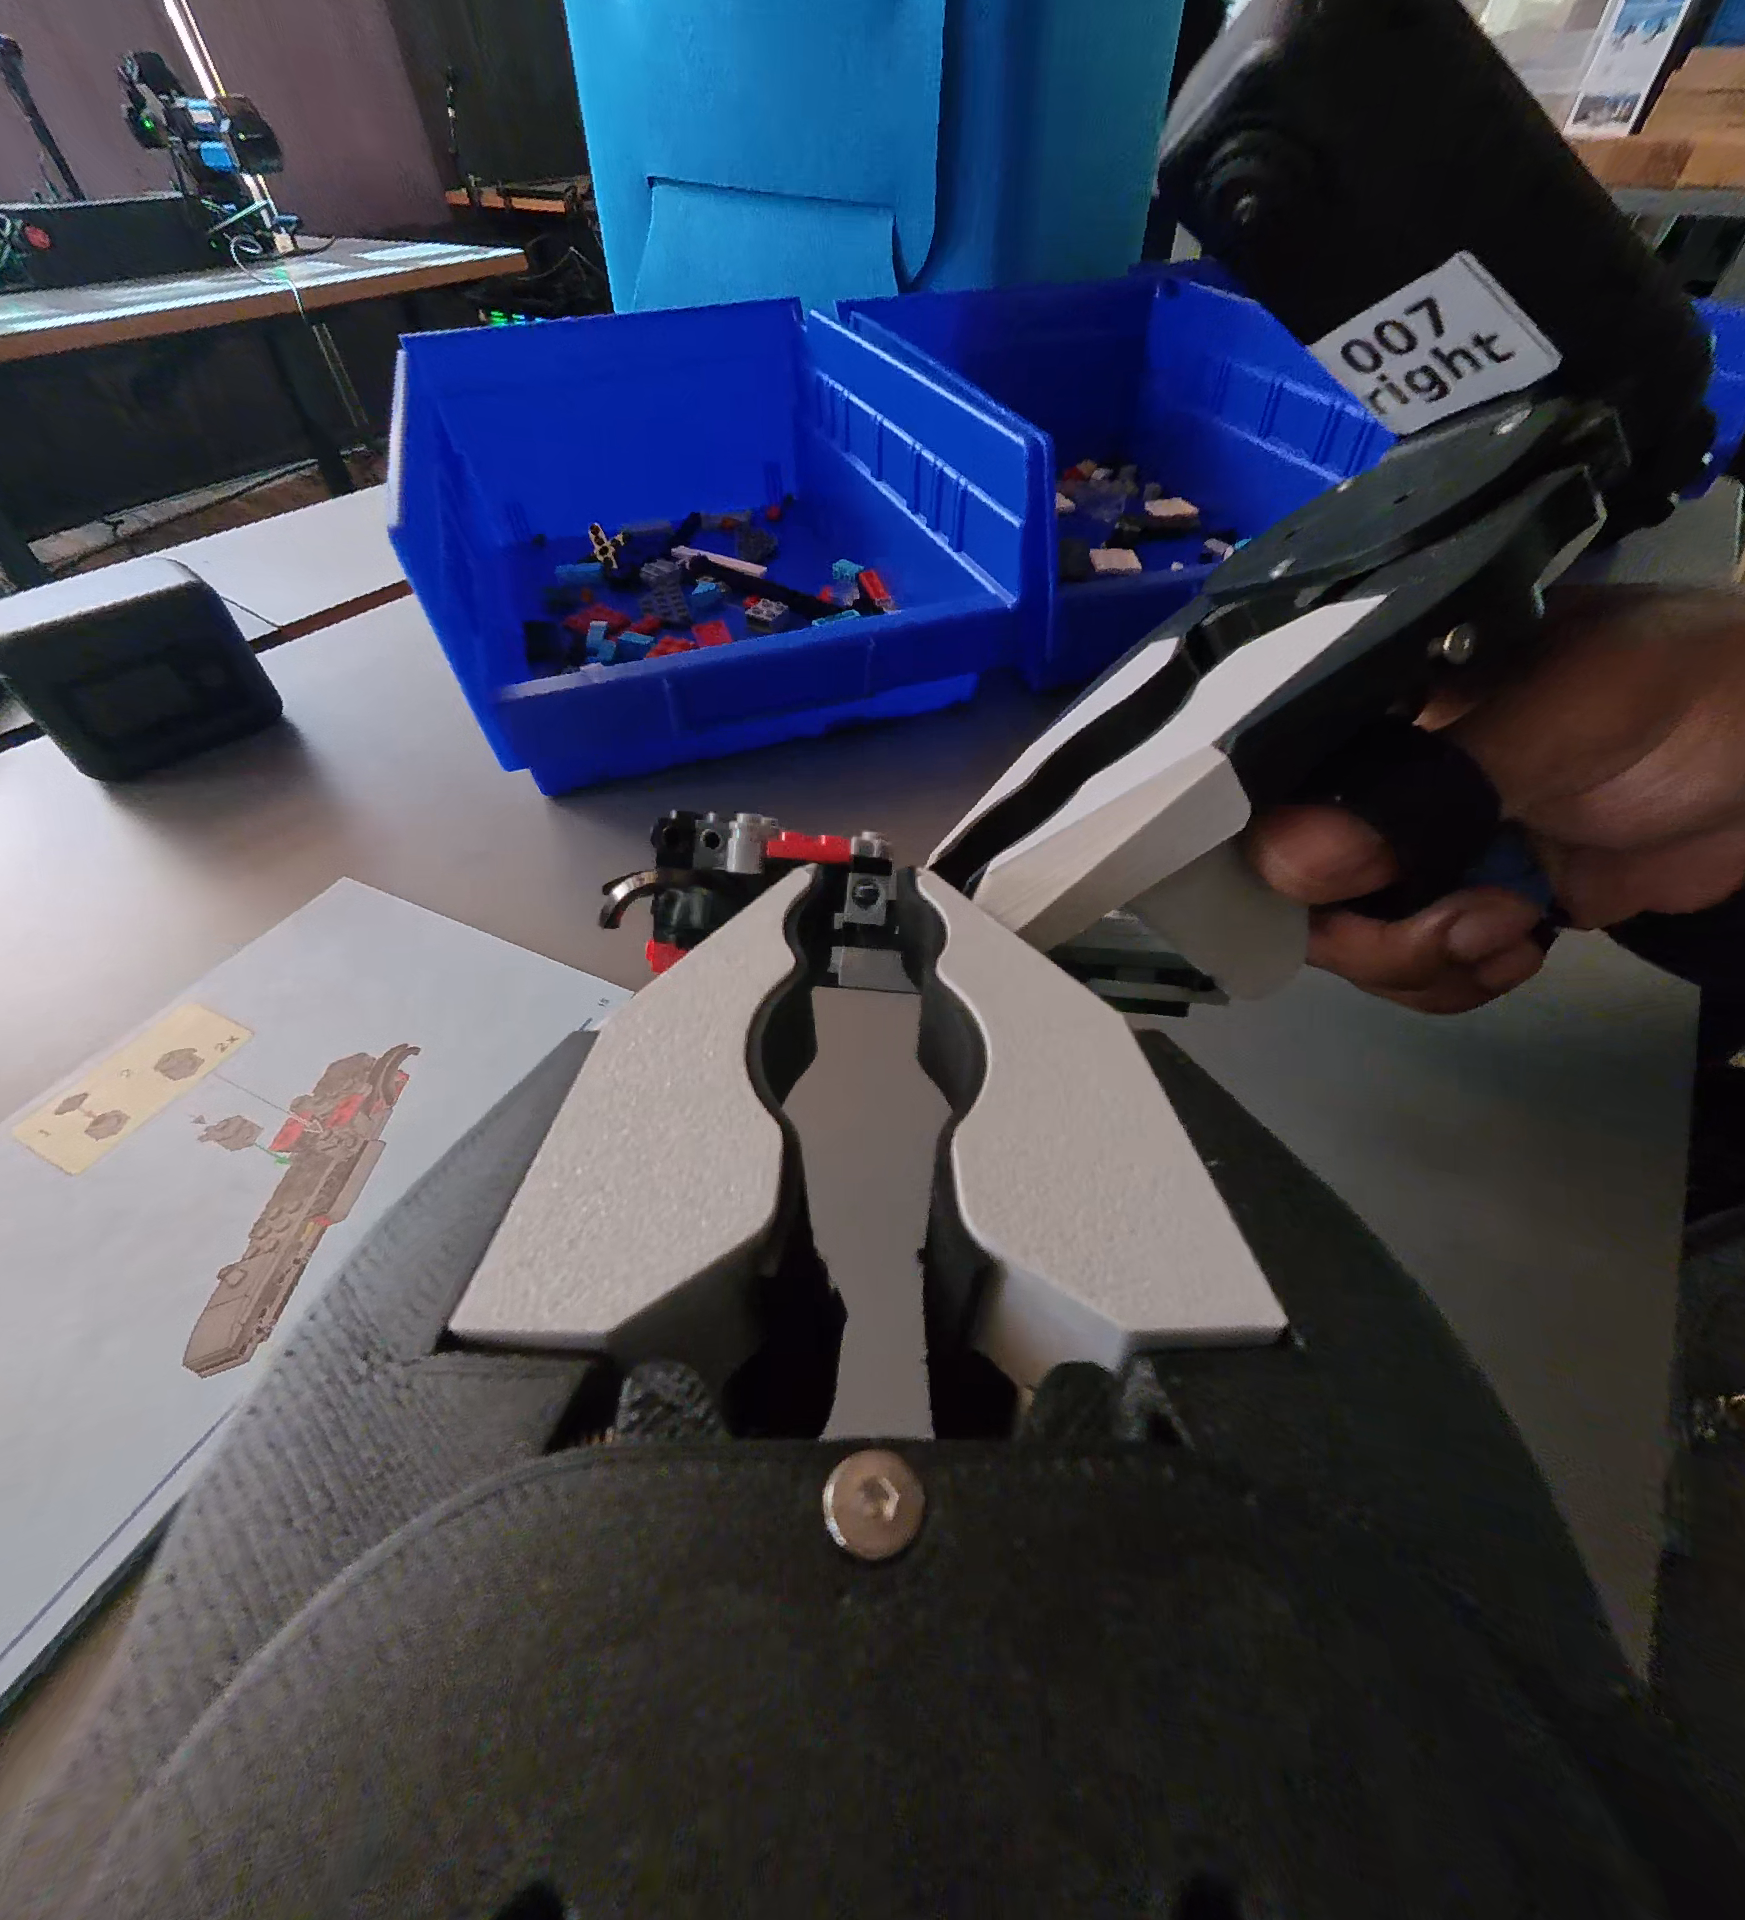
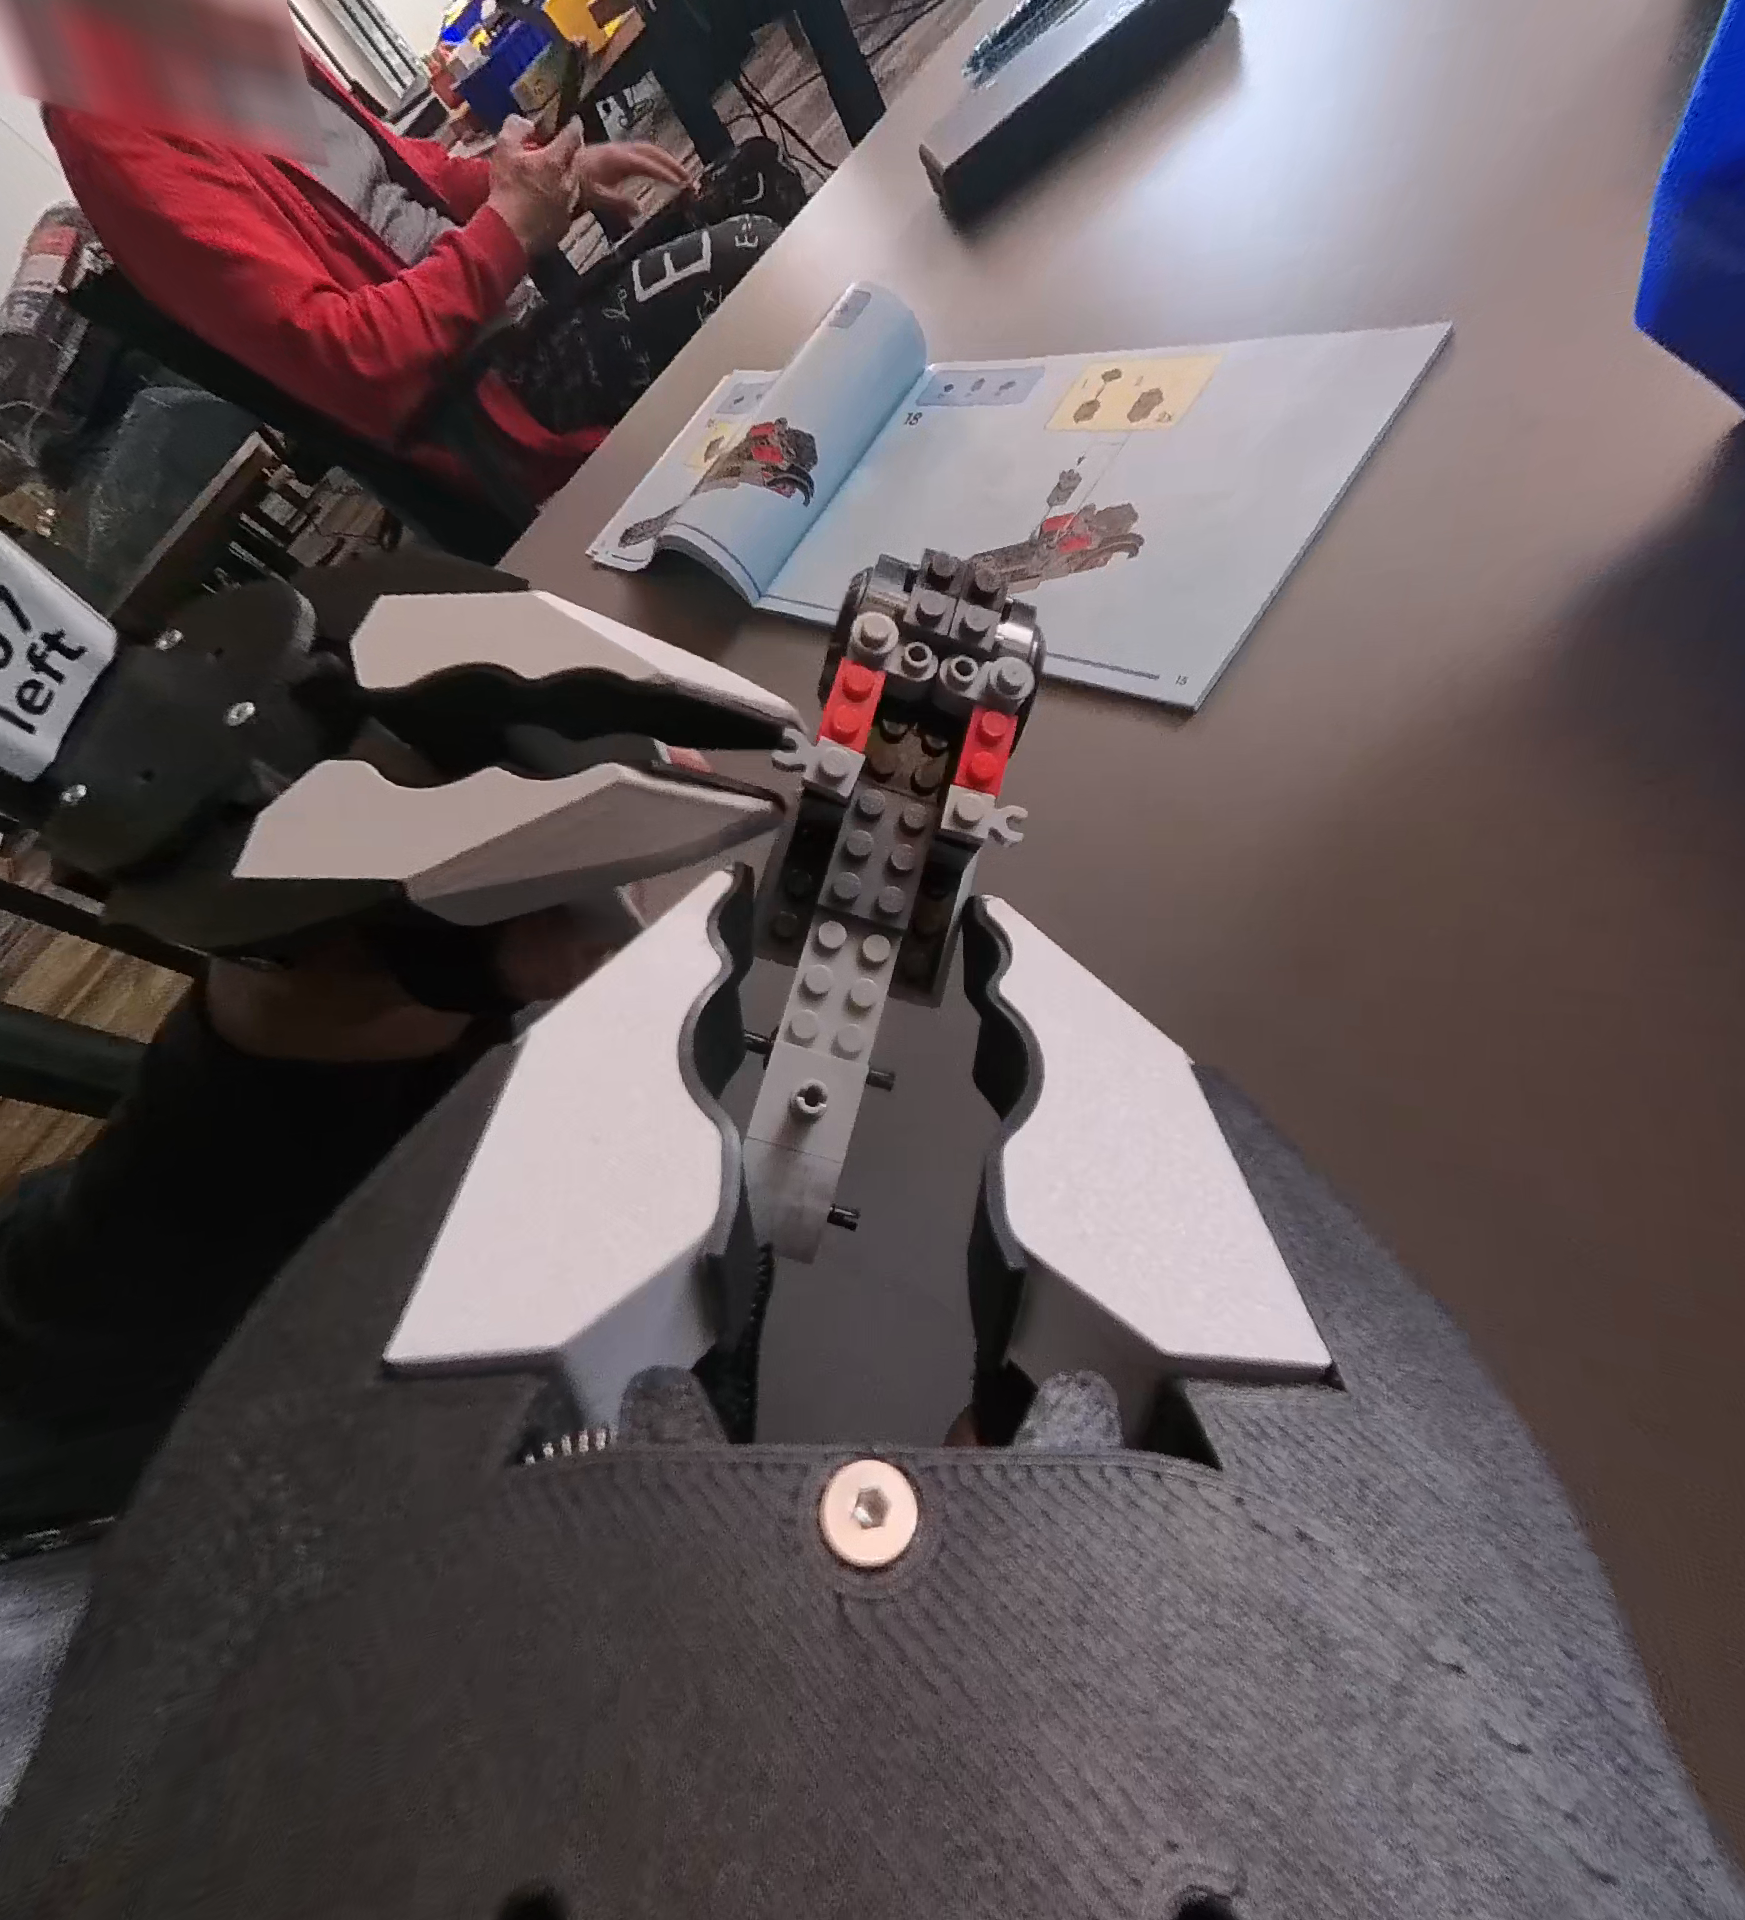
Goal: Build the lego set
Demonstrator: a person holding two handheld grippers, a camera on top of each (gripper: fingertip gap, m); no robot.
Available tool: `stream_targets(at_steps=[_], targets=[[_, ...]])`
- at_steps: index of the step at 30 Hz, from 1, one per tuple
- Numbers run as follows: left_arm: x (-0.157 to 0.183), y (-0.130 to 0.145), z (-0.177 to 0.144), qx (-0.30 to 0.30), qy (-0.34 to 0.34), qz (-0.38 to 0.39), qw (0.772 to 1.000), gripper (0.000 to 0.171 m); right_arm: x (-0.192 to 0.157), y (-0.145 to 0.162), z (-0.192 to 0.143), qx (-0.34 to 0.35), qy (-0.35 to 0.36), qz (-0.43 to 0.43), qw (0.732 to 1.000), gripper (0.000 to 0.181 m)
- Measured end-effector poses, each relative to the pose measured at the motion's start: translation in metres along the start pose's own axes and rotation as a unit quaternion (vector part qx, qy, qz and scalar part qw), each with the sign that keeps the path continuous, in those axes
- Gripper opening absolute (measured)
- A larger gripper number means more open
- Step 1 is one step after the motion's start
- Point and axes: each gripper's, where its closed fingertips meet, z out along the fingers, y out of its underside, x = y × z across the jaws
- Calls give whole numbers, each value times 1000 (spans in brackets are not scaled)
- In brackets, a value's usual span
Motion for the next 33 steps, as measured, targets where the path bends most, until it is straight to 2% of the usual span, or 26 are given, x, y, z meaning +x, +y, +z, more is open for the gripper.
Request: stream_targets(at_steps=[3, 5, 7, 9, 12, 16, 20, 24, 33], targets=[[-5, -7, -5, 19, 4, -61, 998, 16, 1, -1, 0, 0, 6, -5, 1000, 40], [-15, -8, -9, 28, -5, -153, 988, 32, 2, -2, 0, 0, 11, -10, 1000, 40], [-20, -3, -10, 22, -4, -257, 966, 48, 4, -3, 0, 0, 19, -16, 1000, 40], [-15, -3, -7, 32, 29, -352, 935, 63, 4, -3, 0, -1, 25, -23, 999, 40], [-9, -6, -1, 50, 70, -448, 890, 74, 5, -4, 1, -2, 36, -34, 999, 40], [-5, 0, 11, 48, 71, -488, 868, 76, 6, -5, 1, -1, 51, -49, 997, 41], [-5, 3, 14, 57, 70, -512, 854, 65, 8, -7, 0, 2, 63, -58, 996, 41], [-9, 2, 13, 75, 61, -521, 848, 54, 9, -7, -1, 3, 70, -63, 996, 41], [-11, 2, 21, 80, 55, -536, 839, 47, 11, -9, 0, 4, 96, -91, 991, 41]])
